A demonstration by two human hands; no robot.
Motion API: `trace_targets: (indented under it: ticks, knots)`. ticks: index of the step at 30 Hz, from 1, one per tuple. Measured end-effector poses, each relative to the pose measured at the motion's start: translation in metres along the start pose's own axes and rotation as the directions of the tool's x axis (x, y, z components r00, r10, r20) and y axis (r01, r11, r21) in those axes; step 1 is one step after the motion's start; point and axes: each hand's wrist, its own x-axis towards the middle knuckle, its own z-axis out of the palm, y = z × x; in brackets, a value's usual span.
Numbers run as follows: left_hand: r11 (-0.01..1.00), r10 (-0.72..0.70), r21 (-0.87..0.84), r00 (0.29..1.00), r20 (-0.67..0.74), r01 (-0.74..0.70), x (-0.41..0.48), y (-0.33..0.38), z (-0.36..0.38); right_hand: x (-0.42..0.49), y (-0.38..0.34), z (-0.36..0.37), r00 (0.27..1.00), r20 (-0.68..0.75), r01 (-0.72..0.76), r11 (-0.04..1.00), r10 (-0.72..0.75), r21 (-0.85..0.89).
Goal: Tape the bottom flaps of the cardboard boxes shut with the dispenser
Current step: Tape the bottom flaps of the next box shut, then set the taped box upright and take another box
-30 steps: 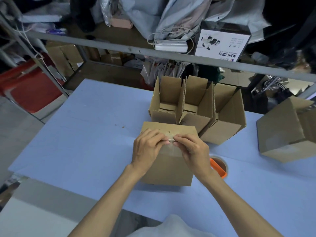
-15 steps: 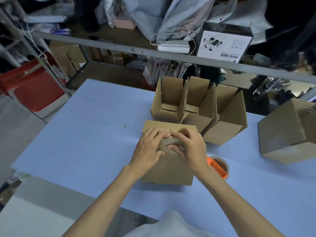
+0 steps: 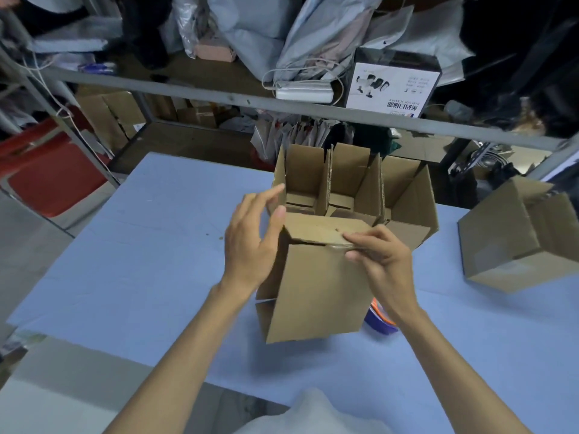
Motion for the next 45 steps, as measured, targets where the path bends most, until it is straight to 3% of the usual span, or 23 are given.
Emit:
trace_targets:
  ticks: [2,4,7,9,13,16,20,23,28,31,34,38,41,45]
  knots:
    - [0.972,-0.225,-0.046,0.966,0.127,0.232,0.01,0.005,0.004,0.011,-0.005,-0.025,0.999,-0.009,-0.041,0.996,0.041,0.083]
    - [0.928,-0.343,0.004,0.853,0.394,0.372,0.013,0.012,0.015,0.02,-0.007,-0.048,0.998,-0.022,-0.06,0.989,0.063,0.133]
    - [0.926,-0.303,0.007,0.732,0.61,0.378,0.008,0.03,0.028,0.019,-0.005,-0.084,0.99,-0.073,-0.107,0.98,0.121,0.167]
    - [0.937,-0.241,-0.027,0.701,0.671,0.349,0.007,0.047,0.04,0.013,-0.003,-0.108,0.976,-0.146,-0.151,0.984,0.163,0.095]
    - [0.969,-0.167,-0.037,0.753,0.637,0.246,-0.002,0.092,0.076,-0.012,-0.002,-0.143,0.918,-0.316,-0.264,0.964,0.24,-0.034]
    - [0.974,-0.192,0.017,0.779,0.597,0.227,-0.011,0.12,0.11,-0.04,-0.006,-0.156,0.843,-0.416,-0.366,0.93,0.341,0.021]
    - [0.978,-0.202,0.066,0.803,0.561,0.2,-0.014,0.149,0.151,-0.066,-0.015,-0.176,0.885,-0.271,-0.344,0.924,0.378,0.168]
    - [0.98,-0.185,0.036,0.818,0.545,0.198,-0.012,0.163,0.178,-0.071,-0.012,-0.194,0.904,-0.155,-0.372,0.911,0.4,0.178]
    - [0.954,-0.224,-0.039,0.794,0.565,0.297,0.003,0.173,0.217,-0.049,0.012,-0.227,0.868,-0.316,-0.367,0.923,0.384,0.112]
    - [0.956,-0.204,-0.044,0.766,0.609,0.289,0.022,0.177,0.241,-0.018,0.031,-0.241,0.876,-0.335,-0.367,0.93,0.346,0.001]
    - [0.981,-0.167,0.014,0.81,0.562,0.192,0.049,0.18,0.27,0.023,0.053,-0.255,0.901,-0.356,-0.332,0.921,0.246,-0.205]
    - [0.989,-0.139,0.109,0.878,0.459,0.1,0.077,0.176,0.308,0.069,0.088,-0.27,0.952,-0.243,-0.291,0.787,0.184,-0.544]
    - [0.985,-0.108,0.168,0.893,0.437,0.037,0.09,0.169,0.335,0.087,0.111,-0.273,0.956,-0.209,-0.294,0.705,0.207,-0.646]
    - [0.97,-0.165,0.237,0.872,0.461,0.058,0.091,0.155,0.363,0.092,0.137,-0.273,0.964,-0.103,-0.233,0.587,0.247,-0.775]
